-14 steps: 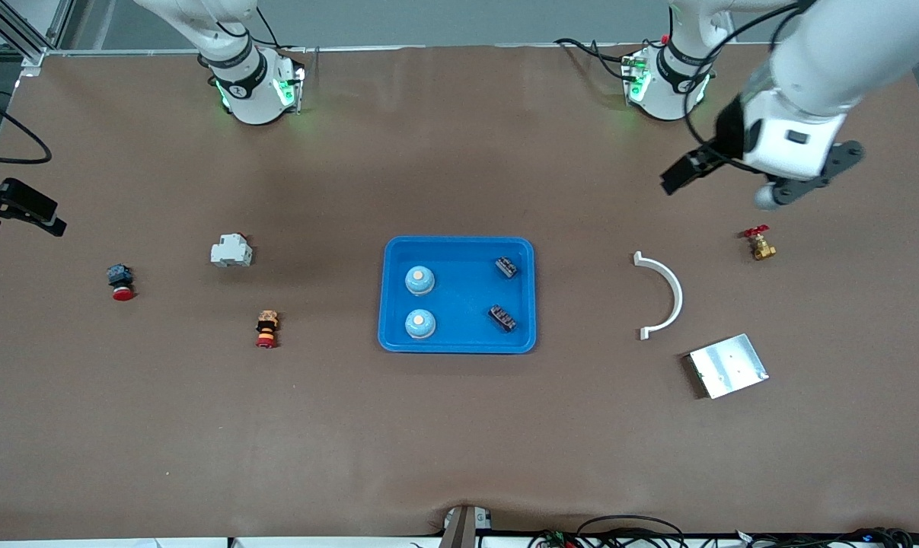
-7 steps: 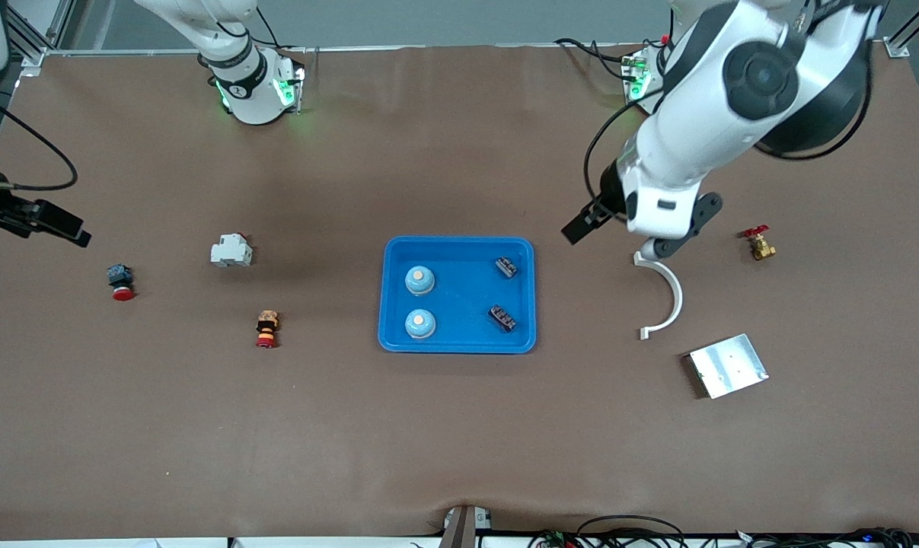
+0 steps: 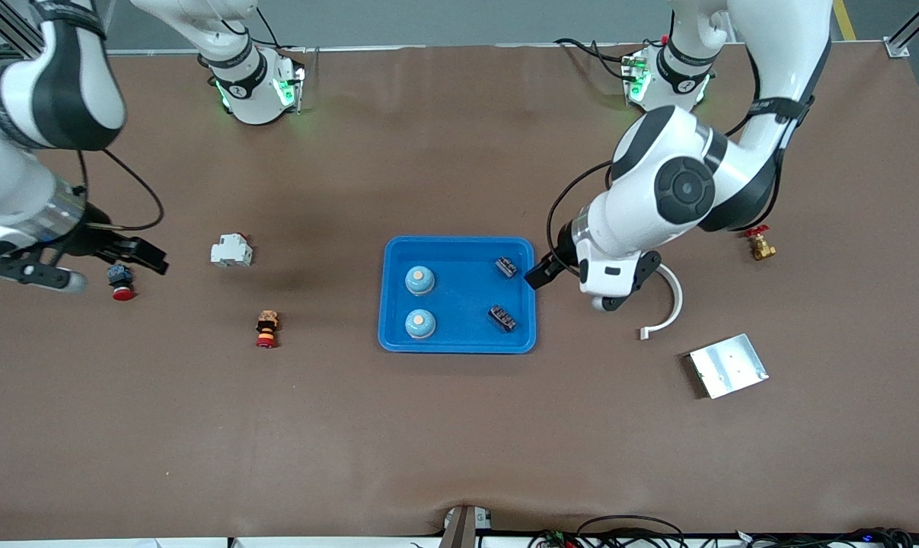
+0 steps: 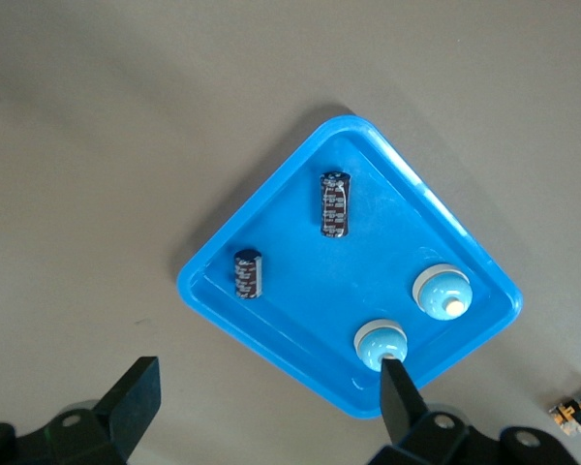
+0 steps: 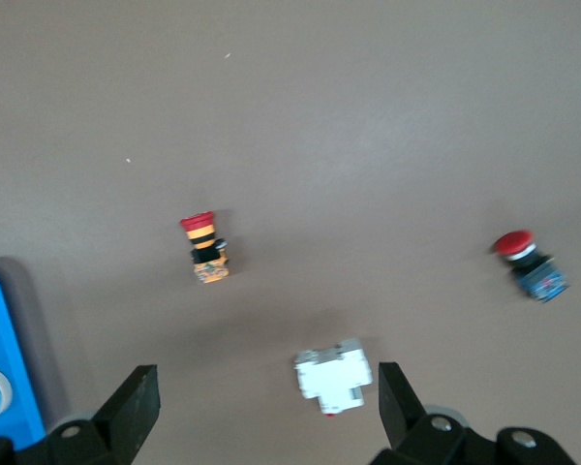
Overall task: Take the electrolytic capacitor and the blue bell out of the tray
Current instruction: 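Move the left gripper to a capacitor while the right gripper reaches a bell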
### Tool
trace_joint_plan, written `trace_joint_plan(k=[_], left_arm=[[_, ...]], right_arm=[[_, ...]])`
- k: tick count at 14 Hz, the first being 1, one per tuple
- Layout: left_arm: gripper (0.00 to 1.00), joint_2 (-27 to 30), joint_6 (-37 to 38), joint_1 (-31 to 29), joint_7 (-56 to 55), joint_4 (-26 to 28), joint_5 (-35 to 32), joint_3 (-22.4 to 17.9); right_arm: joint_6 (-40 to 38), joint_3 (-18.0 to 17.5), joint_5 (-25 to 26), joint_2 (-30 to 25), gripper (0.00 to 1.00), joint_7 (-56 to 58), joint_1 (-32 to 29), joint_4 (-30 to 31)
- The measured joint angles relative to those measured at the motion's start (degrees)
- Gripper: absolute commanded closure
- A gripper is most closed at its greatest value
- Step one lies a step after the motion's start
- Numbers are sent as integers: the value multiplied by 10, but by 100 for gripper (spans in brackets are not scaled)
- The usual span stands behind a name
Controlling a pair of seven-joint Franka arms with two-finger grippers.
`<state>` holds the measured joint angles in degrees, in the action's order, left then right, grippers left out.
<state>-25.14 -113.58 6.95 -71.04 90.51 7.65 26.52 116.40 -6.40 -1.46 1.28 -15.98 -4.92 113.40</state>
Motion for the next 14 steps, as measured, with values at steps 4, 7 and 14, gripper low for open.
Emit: trace_joint_plan(k=[4,7,14], left_arm=[[0,-44,-4,31,-79,0,-46,0],[0,-84,-24,54,-150,0,-71,-1],[0,-134,-60,61,-168,-1,-87,-4]], right_arm=[[12,-1,0,19,0,-110,47,5],[17,-2,0,33,0,-204,103,7],[115,-4,0,47,0,-387,187,76]])
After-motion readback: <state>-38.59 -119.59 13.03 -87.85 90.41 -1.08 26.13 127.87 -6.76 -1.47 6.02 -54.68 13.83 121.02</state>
